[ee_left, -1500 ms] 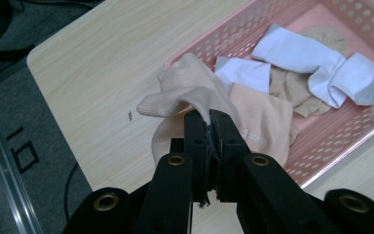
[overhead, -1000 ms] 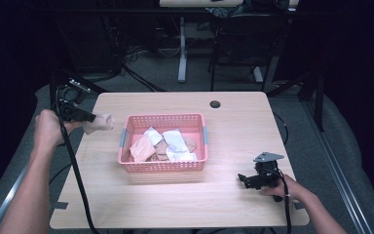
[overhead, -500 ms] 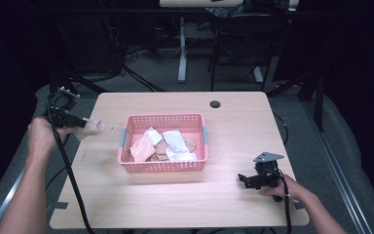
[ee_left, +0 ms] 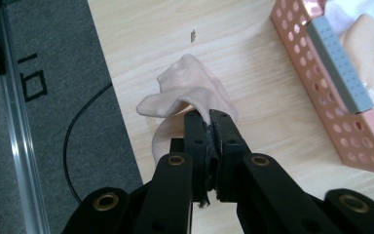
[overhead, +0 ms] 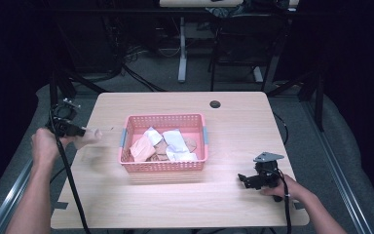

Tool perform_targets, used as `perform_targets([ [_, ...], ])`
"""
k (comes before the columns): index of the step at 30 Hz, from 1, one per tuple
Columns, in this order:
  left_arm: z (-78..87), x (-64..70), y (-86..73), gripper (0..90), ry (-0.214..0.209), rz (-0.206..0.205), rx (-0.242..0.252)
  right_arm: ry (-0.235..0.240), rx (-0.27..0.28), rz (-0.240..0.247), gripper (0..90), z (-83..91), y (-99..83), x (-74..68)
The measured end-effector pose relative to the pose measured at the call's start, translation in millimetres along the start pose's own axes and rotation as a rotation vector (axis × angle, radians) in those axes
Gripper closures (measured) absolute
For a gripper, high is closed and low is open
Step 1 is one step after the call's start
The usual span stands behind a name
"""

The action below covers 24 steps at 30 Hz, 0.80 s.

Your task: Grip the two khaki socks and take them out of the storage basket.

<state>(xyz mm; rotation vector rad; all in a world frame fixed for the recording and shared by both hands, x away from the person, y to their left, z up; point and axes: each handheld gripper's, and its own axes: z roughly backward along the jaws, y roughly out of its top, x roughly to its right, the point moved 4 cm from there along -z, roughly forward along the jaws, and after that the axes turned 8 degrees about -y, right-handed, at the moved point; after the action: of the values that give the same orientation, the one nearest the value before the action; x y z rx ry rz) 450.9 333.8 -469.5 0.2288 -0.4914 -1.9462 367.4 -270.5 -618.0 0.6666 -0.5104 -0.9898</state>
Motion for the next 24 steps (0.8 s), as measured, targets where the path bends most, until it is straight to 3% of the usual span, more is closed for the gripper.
perform_targets([
  [18,-43.0,-2.4,-21.9,86.3,-0.027,0.056,-0.050,0.000,0.000,0.000,0.0,0.0,0.0,0.0],
  [24,-56.9,-5.0,-28.8,85.9,-0.038,0.088,-0.091,0.000,0.000,0.001,0.0,0.0,0.0,0.0],
])
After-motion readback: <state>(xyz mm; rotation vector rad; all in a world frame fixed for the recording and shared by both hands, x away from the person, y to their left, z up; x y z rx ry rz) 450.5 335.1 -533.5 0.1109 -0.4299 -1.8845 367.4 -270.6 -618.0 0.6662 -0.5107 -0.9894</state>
